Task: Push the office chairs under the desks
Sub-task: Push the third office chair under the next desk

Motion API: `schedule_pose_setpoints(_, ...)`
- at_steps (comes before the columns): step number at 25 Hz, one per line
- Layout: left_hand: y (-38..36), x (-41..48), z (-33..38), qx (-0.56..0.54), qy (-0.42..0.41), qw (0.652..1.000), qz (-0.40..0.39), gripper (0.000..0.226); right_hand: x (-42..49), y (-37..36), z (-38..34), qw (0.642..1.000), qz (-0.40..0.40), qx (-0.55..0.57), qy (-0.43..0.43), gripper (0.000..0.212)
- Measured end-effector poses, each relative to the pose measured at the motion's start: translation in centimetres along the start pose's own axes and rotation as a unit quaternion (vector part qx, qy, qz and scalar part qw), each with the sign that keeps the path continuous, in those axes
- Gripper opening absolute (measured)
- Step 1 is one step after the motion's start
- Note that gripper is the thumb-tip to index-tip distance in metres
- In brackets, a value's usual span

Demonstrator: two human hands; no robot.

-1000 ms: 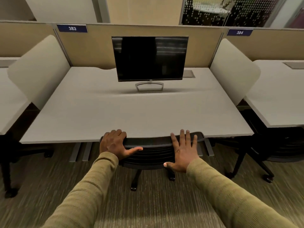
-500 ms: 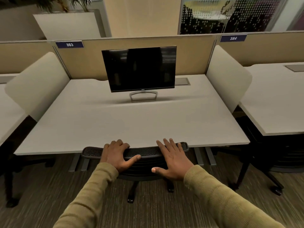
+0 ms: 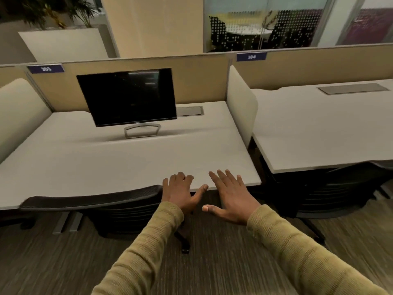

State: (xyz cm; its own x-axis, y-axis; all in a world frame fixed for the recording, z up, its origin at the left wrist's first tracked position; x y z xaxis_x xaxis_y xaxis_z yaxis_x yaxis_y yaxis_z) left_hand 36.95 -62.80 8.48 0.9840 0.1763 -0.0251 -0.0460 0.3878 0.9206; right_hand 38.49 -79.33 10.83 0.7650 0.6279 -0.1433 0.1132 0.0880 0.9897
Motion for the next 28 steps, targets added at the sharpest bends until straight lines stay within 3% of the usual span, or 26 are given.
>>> schedule_pose_setpoints(10,-8.5,4.6,20.1,-0.011,-0.086,0.995,-0.053,0.066,-6.8,0.2,17.6,0.999,0.004,-0.024,-0.037,0.108)
schedule_pose_setpoints(17,-13.0,12.8,36.1,-0.071,-0.141,0.987,-0.036,0.073,-8.1,2.7,35.8,0.995,0.007,-0.093,-0.047,0.109)
schedule_pose_setpoints(23,-16.6,18.7,47.7,-0.109,-0.148,0.982,-0.041,0.069,-7.9,2.3,50.7,0.991,-0.065,-0.102,-0.05,0.106)
schedule_pose_setpoints(28,-20.7,19.3,52.8,-0.134,-0.134,0.972,-0.138,0.069,-9.1,-0.3,59.3,0.991,-0.118,-0.01,-0.065,0.087)
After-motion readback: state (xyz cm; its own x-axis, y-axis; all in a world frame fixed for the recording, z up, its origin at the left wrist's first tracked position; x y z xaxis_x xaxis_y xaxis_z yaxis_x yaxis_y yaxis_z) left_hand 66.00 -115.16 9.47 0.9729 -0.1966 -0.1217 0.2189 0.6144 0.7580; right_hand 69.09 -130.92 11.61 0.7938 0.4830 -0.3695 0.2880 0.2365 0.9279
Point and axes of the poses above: each hand's wrist, its own x-axis towards the middle knuckle, its own y-axis out of the back of the hand, z = x × y, the point moved 6 cm from there along x, towards the middle knuckle, and after that the axes turned 13 degrees about -x, right-handed, at the moved point
